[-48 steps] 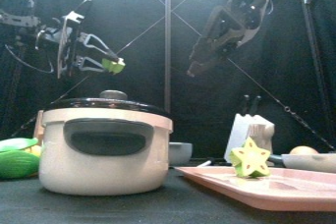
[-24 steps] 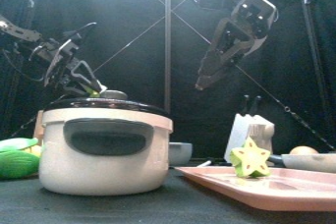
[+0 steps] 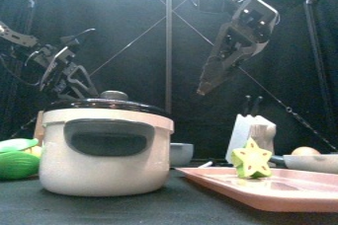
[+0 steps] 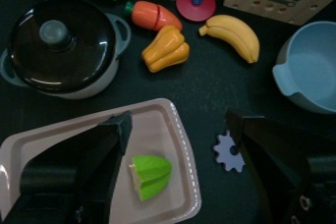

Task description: Place starfruit in toolbox

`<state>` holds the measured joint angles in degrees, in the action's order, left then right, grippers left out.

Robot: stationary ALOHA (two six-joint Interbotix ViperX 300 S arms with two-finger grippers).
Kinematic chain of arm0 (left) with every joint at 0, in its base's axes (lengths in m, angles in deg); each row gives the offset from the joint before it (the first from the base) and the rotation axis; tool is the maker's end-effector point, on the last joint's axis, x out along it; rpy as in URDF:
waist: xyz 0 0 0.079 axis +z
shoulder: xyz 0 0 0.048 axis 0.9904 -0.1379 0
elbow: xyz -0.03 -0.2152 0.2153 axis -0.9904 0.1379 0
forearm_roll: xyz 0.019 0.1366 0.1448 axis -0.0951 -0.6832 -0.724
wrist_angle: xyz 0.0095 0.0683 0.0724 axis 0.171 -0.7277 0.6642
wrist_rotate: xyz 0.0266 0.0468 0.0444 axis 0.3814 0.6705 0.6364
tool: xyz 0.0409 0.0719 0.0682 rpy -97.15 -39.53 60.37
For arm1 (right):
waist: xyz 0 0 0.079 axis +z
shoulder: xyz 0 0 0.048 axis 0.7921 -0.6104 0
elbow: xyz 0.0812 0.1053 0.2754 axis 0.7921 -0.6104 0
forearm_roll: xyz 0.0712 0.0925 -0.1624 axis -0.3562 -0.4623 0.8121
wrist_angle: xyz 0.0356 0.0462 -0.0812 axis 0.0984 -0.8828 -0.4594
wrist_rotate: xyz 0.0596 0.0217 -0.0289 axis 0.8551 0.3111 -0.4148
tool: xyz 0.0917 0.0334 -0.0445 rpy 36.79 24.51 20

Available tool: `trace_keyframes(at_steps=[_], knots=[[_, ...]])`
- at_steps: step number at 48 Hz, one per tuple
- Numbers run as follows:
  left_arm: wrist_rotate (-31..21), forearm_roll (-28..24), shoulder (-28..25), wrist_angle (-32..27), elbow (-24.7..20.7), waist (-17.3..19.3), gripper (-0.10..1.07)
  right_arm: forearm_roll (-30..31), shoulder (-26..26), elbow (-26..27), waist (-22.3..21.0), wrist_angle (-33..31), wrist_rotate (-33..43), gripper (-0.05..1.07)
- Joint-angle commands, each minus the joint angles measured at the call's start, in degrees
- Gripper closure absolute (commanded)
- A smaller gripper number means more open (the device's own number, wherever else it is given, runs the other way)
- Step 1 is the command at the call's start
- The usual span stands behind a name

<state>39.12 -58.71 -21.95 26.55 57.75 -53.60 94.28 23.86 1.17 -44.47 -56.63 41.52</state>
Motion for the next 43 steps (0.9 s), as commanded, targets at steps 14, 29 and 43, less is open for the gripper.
trace_keyframes(at_steps=[14, 29, 43], knots=[[0.0, -0.1, -0.1, 0.3, -0.7, 0.4, 0.11, 0.0, 0.9, 0.4, -0.1, -0.3, 0.1, -0.01], [0.0, -0.1, -0.1, 0.4, -0.7, 0.0, 0.11, -1.7, 0.9, 0.4, -0.1, -1.0, 0.0, -0.01], [-0.1, -0.1, 0.2, 0.4, -0.6, -0.1, 0.11, -3.1, 0.7, 0.4, 0.0, -1.5, -0.2, -0.01]])
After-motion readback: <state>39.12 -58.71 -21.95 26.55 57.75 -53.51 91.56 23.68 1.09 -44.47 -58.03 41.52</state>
